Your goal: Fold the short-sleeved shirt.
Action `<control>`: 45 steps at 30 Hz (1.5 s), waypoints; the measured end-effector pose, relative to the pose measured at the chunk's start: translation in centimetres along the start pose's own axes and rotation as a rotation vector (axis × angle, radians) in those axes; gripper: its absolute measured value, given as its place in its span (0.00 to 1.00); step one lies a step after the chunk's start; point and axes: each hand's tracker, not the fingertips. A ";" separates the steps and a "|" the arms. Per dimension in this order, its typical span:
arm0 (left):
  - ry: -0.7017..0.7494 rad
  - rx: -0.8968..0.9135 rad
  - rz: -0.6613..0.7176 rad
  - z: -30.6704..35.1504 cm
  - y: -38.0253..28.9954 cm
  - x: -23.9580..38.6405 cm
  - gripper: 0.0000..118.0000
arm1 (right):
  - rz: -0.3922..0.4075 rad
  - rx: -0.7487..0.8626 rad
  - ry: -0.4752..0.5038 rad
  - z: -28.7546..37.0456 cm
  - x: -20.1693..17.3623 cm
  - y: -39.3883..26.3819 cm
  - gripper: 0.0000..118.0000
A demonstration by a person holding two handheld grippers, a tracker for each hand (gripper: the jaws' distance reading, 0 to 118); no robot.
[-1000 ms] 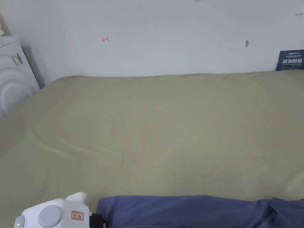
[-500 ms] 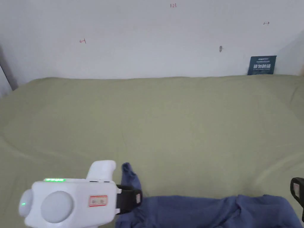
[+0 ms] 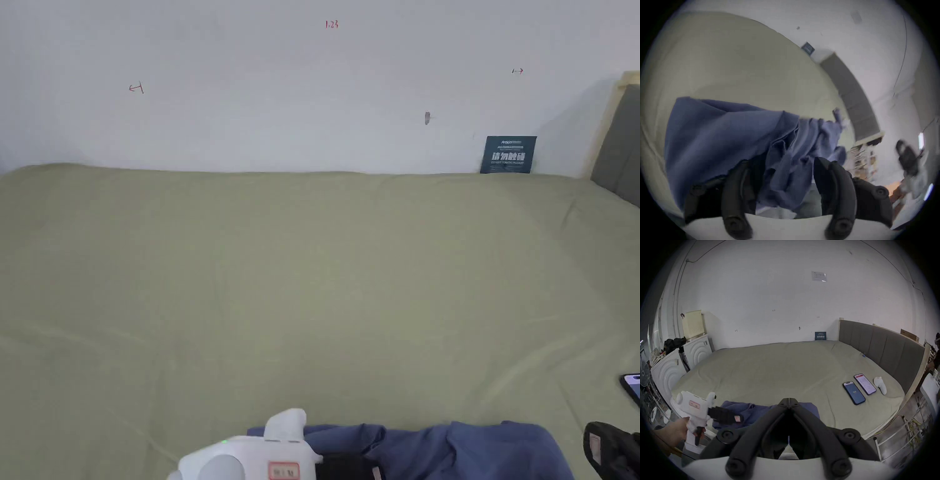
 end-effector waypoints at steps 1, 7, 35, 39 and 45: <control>-0.017 0.013 0.025 1.2 0.4 0.1 0.59 | 0.003 -0.005 0.003 -0.1 -0.2 0.0 0.00; -0.046 0.231 0.078 7.4 0.6 -3.4 0.00 | 0.038 -0.005 0.054 -0.2 -1.8 0.0 0.00; -0.179 0.033 0.184 -3.8 -6.8 -2.9 0.00 | 0.090 -0.038 0.087 0.8 -3.4 -0.3 0.00; -0.289 0.085 0.028 3.5 -3.2 -3.0 0.77 | 0.105 -0.030 0.102 0.7 -3.6 0.0 0.00; -0.113 0.158 0.201 10.1 0.6 -10.2 1.00 | 0.108 -0.028 0.117 -0.3 -3.6 0.3 0.00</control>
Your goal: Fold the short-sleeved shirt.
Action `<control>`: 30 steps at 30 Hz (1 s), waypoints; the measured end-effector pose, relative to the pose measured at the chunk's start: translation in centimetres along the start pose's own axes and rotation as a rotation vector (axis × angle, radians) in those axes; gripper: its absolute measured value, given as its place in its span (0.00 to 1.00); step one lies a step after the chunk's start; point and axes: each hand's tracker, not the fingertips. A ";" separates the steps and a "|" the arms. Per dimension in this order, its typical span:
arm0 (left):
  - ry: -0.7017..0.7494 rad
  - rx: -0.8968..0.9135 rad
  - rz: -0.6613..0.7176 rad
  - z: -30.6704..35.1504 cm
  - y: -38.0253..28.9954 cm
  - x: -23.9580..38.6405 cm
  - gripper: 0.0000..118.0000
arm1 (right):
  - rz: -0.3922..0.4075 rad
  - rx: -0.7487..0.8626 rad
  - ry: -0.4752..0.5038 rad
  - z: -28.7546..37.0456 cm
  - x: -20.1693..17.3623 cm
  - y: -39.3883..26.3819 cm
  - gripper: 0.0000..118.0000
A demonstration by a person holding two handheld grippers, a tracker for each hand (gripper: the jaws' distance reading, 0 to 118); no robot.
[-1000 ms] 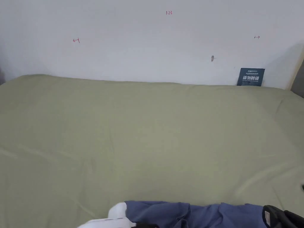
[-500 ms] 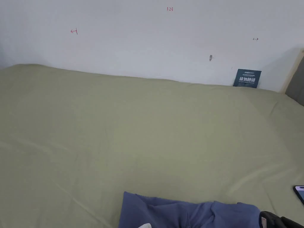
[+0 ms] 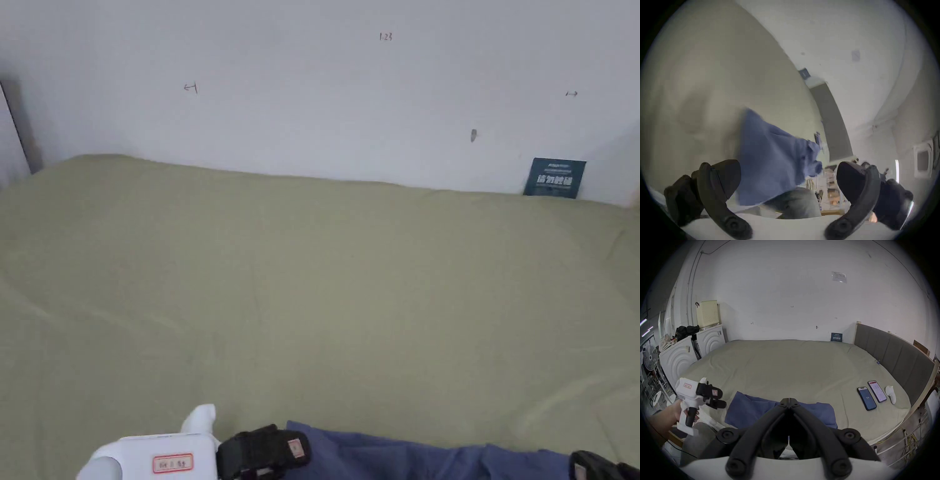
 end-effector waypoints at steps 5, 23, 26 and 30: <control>-0.046 -0.116 0.121 -1.8 0.1 -3.1 1.00 | -0.001 -0.005 0.002 -0.6 0.1 0.1 0.00; -0.003 -0.121 0.105 -3.4 0.2 -2.4 0.09 | 0.008 -0.044 0.010 -0.6 -0.1 -0.6 0.00; 0.057 -0.067 0.025 1.4 2.6 -1.1 0.09 | 0.017 -0.042 -0.002 -0.7 0.1 -0.1 0.00; 0.186 0.070 -0.059 10.2 5.7 0.9 0.09 | 0.015 -0.015 -0.008 -0.9 0.5 0.7 0.00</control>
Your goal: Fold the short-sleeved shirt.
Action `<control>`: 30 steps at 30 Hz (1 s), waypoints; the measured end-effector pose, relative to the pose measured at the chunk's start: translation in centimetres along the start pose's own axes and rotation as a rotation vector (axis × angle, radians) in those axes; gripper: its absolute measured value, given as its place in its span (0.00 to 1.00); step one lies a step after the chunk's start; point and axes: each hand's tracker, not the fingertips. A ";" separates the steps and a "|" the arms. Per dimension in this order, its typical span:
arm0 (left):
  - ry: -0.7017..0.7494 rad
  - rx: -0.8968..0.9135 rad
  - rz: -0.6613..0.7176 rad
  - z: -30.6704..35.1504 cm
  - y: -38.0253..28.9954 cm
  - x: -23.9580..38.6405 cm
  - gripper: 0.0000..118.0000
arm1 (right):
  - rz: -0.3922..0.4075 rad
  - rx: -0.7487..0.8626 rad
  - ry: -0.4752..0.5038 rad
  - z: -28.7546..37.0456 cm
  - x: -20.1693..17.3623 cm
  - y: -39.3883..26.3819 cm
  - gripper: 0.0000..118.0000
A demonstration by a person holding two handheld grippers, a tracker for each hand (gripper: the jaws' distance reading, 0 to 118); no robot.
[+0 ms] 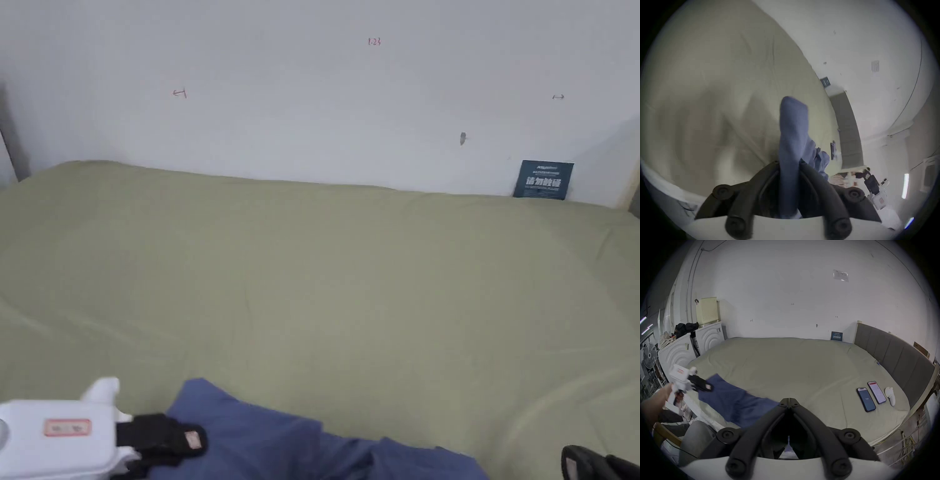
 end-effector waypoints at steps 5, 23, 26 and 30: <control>0.164 0.125 -0.119 6.6 -0.8 4.9 0.09 | 0.002 0.005 0.004 -1.0 -0.1 0.3 0.00; -0.198 -0.340 -0.036 -14.7 -6.6 8.6 0.63 | -0.030 -0.020 -0.010 -0.1 0.7 -0.8 0.00; -0.247 -0.176 0.039 -12.5 -6.0 7.8 0.62 | -0.036 -0.026 0.010 -0.2 0.6 -0.9 0.00; -0.285 -0.001 -0.075 -10.2 -6.1 8.1 0.61 | -0.021 -0.036 0.028 -0.8 0.0 -0.9 0.00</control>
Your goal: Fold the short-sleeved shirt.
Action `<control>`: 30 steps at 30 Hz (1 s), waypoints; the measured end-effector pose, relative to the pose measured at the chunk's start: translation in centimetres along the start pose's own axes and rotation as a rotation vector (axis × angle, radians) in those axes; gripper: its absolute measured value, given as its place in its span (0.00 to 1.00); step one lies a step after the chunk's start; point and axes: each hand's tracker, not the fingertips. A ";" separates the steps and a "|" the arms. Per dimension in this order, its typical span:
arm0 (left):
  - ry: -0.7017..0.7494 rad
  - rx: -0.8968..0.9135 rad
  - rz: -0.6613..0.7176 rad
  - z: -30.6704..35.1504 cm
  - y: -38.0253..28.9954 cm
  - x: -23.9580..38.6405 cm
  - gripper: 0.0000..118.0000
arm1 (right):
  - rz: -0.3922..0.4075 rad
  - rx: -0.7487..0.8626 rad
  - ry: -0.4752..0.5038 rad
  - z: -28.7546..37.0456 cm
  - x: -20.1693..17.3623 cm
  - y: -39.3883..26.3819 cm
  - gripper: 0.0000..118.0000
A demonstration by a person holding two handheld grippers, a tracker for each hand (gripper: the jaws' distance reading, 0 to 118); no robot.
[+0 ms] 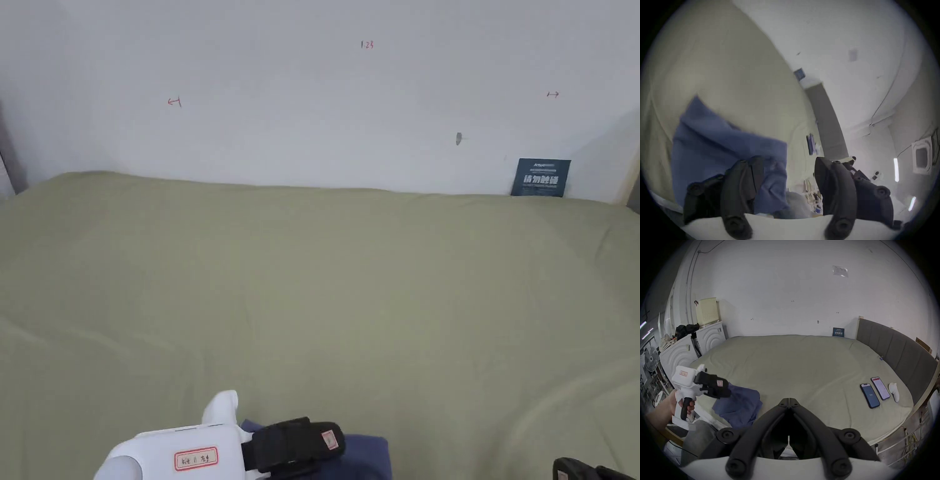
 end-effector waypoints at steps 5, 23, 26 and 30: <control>-0.057 -0.078 0.030 -4.0 -3.4 -1.5 0.01 | -0.004 -0.012 0.027 -0.5 -0.9 -0.4 0.00; -0.147 0.050 -0.075 2.6 -1.5 1.6 0.00 | -0.078 -0.057 0.419 -6.5 -2.9 1.3 0.00; -0.020 0.104 -0.109 8.7 2.1 0.6 0.00 | -0.238 -0.181 0.741 -12.7 -4.0 -0.1 0.00; 0.122 0.119 -0.034 12.9 3.4 -3.3 0.00 | -0.461 -0.406 0.979 -21.3 -6.2 -4.5 0.00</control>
